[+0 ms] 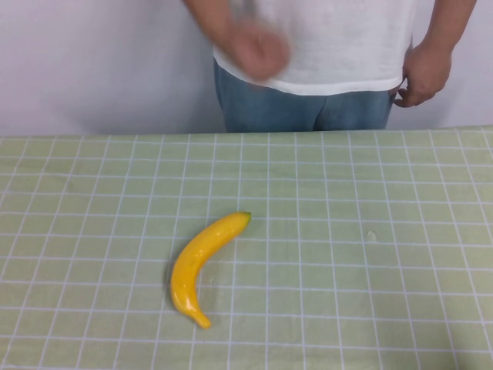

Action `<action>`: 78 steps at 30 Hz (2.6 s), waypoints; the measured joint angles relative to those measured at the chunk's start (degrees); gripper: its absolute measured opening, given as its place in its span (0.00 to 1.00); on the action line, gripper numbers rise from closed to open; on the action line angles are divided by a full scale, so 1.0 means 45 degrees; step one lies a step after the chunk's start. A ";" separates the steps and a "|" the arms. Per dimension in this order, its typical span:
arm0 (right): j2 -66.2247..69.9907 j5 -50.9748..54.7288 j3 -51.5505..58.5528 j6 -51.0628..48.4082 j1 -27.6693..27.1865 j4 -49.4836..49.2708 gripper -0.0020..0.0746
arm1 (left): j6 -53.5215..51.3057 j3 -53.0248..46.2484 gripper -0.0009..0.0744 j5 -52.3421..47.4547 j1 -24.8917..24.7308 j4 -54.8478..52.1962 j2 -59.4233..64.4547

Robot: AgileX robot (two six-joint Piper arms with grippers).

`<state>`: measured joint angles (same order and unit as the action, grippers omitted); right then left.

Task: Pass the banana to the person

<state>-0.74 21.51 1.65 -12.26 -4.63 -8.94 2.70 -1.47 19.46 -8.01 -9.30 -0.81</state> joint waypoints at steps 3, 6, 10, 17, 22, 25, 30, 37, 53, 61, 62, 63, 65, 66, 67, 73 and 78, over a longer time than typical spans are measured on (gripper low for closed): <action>0.0000 0.0000 0.0000 0.0000 0.0000 0.0000 0.02 | 0.0282 0.0000 0.01 0.3406 0.0000 0.0199 0.0000; 0.0000 0.0000 0.0000 0.0000 0.0000 0.0000 0.02 | 0.0329 0.0104 0.01 0.5637 0.0000 0.1159 0.0000; 0.0000 0.0000 0.0000 0.0000 0.0000 0.0000 0.02 | 0.0306 0.1799 0.01 0.5351 0.0000 0.2354 0.0000; 0.0000 0.0000 0.0000 0.0000 0.0000 0.0000 0.02 | 0.0286 0.6657 0.01 -0.1574 0.0000 0.3144 0.1144; 0.0000 0.0000 0.0000 0.0000 0.0000 0.0000 0.02 | 0.0243 0.8068 0.01 -0.5928 0.0000 0.3060 0.3440; 0.0000 0.0000 0.0000 0.0000 0.0000 0.0000 0.02 | 0.0647 0.8068 0.01 -0.6881 0.0000 0.3078 0.4450; 0.0000 0.0000 0.0000 0.0000 0.0000 0.0000 0.02 | 0.0945 0.8226 0.01 -0.7931 0.0000 0.3283 0.5972; 0.0000 0.0000 0.0000 0.0000 0.0000 0.0000 0.02 | -0.0084 0.9518 0.01 -0.9977 0.0000 0.3401 0.8717; 0.0000 0.0000 0.0000 0.0000 0.0000 0.0000 0.02 | -0.3465 1.3557 0.58 -1.4632 -0.1747 0.6350 1.6605; 0.0000 0.0000 0.0000 0.0000 0.0000 0.0000 0.02 | -0.2312 1.3581 0.64 -1.3977 -0.3435 0.6046 2.0480; 0.0000 0.0000 0.0000 0.0000 0.0000 0.0000 0.02 | -0.2224 1.3581 0.64 -1.3847 -0.3445 0.5990 2.0896; 0.0000 0.0000 0.0000 0.0000 0.0000 0.0000 0.02 | -0.2182 1.3581 0.64 -1.3687 -0.3445 0.5988 2.1278; 0.0000 0.0000 0.0000 0.0000 0.0000 0.0000 0.02 | -0.2148 1.3581 0.64 -1.3346 -0.3469 0.5988 2.1882; 0.0000 0.0000 0.0000 0.0000 0.0000 0.0000 0.02 | -0.2148 1.3581 0.64 -1.3169 -0.3465 0.5988 2.2160; 0.0000 0.0000 0.0000 0.0000 0.0000 0.0009 0.02 | -0.2175 1.3581 0.64 -1.3013 -0.3516 0.5988 2.2358; 0.0000 0.0000 0.0000 0.0000 0.0000 0.0009 0.02 | -0.2417 1.3629 0.64 -1.1895 -0.3947 0.5648 2.3397; 0.0000 0.0000 0.0000 0.0000 0.0000 0.0009 0.02 | -0.2427 1.3705 0.63 -1.1216 -0.3972 0.5226 2.4079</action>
<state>-0.74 21.51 1.65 -12.26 -4.63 -8.90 -8.22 60.20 -31.01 -25.89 14.21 107.55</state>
